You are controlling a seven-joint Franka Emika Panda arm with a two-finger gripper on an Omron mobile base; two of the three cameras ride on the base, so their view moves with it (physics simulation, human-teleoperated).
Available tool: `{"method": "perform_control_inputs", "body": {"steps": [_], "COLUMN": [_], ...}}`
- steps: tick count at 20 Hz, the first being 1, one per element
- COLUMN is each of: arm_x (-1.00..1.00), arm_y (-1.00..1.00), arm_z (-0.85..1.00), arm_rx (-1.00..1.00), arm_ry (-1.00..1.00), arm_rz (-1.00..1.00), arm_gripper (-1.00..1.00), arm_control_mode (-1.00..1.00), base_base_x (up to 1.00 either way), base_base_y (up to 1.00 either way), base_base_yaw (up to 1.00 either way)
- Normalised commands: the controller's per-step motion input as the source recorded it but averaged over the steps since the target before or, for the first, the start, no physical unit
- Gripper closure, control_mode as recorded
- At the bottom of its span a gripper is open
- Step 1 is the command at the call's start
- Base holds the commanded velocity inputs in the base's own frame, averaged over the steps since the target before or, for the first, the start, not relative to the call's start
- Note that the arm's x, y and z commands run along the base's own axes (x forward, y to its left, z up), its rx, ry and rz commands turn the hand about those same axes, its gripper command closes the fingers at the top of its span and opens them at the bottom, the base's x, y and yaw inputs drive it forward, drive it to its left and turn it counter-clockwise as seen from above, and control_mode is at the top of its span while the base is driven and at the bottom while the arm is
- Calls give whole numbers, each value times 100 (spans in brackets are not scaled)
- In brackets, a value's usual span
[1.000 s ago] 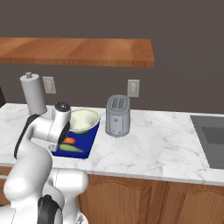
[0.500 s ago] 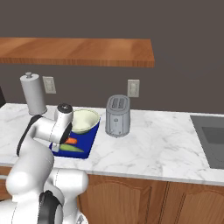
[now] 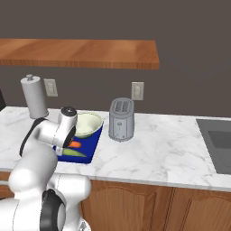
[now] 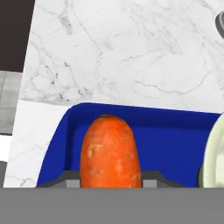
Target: Place the two vegetables and bowl onto the tray for setting up a vegetable dip station.
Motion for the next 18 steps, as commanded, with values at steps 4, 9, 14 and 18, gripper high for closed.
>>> {"method": "perform_control_inputs", "body": {"steps": [4, 9, 14, 18], "arm_x": [3, 1, 0, 0], "arm_y": [-4, -5, -4, -2], "arm_z": [0, 0, -1, -2], "arm_rx": [0, 0, 0, 0], "arm_ry": [0, 0, 0, 0], "arm_rz": [0, 0, 0, -1], "arm_gripper": [100, 100, 100, 100], "arm_control_mode": [-100, -100, -100, -100], "base_base_x": [0, 0, 0, 0], "base_base_y": [0, 0, 0, 0], "base_base_yaw": [0, 0, 0, 0]}}
